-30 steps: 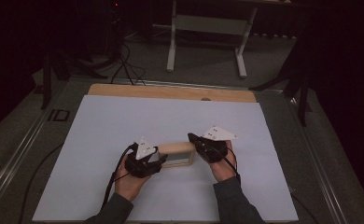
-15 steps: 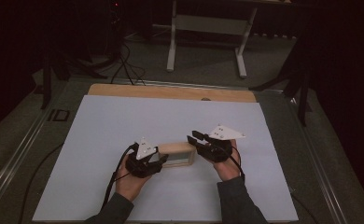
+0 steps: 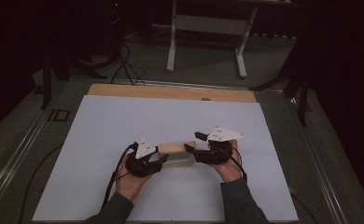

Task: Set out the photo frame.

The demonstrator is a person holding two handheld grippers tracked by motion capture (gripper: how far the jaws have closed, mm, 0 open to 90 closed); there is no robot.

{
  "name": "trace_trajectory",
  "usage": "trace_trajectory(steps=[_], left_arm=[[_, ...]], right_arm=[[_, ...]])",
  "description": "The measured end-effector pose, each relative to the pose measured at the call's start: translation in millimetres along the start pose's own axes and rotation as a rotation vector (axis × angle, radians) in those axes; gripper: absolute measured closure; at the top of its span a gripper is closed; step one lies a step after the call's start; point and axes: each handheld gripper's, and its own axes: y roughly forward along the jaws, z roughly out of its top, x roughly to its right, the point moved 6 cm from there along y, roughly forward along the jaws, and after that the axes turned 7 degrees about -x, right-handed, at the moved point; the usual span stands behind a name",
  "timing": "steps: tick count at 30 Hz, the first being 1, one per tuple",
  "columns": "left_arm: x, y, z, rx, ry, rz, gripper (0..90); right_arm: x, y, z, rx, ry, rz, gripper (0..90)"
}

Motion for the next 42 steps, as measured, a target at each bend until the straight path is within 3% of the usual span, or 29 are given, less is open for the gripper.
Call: trace_trajectory(steps=[11,18,28,42], left_arm=[[-2.4,-2.5,1.7,0.017,-0.009,-0.011,53.8],[-3.2,-3.7,3.2,0.023,-0.005,-0.014,54.1],[-4.3,-3.6,3.7,0.025,0.0,-0.011,55.3],[-6.2,-4.2,4.5,0.021,0.027,-0.012,56.9]], right_arm=[[-0.4,15.4,-17.3,-0.076,-0.016,0.067,33.7],[2.9,18.2,-24.6,-0.095,-0.018,0.096,36.4],[10.6,15.2,-31.2,-0.102,-0.052,0.079,51.7],[10.7,14.5,-30.4,-0.109,-0.084,0.046,54.5]])
